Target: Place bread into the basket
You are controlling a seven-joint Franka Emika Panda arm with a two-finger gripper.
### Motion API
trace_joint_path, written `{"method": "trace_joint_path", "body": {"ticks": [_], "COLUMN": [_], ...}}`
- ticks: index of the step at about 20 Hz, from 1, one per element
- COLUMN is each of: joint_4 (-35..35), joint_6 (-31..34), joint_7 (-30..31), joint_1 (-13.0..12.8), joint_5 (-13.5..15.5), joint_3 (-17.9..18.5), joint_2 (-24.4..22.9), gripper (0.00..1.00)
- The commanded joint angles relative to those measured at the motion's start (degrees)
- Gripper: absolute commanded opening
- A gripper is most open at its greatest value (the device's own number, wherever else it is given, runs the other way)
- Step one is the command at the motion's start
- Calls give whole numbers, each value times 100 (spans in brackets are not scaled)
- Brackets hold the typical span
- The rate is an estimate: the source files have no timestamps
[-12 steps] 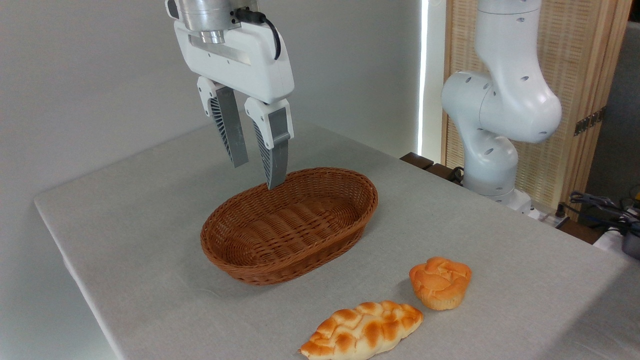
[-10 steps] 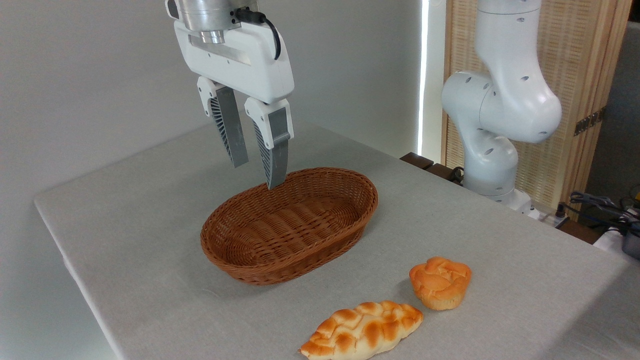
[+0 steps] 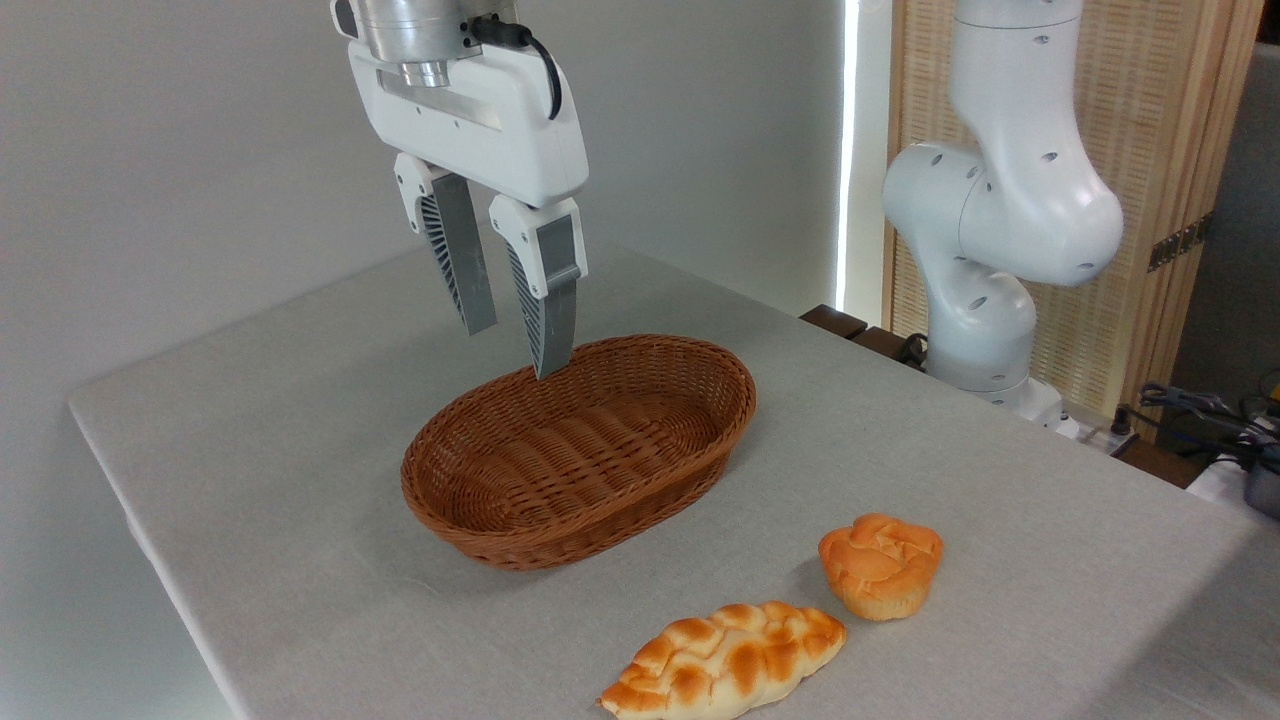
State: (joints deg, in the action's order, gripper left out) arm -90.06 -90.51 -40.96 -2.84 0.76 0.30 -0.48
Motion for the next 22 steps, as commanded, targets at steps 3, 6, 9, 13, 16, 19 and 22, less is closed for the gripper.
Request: {"method": "trace_joint_path", "body": {"ticks": [3,6,9,13,16,19,22], "joint_4": [-82,-82,-82,-274,-879,-1477,-2031], "joint_6": [-2,-2,-2,24,16,-2,-46], "joint_7": [-44,-53,-53,-79,-491,-694,-992], "joint_1": [-32,-32,-24,-6,-6,117,196], "joint_5": [-68,-68,-68,-68,-68,-68,-137], "joint_3": [23,23,31,119,207,216,260], "joint_2": [-75,-75,-93,-259,-724,-1163,-1463], "gripper": [100,100,100,100,100,100,100]}}
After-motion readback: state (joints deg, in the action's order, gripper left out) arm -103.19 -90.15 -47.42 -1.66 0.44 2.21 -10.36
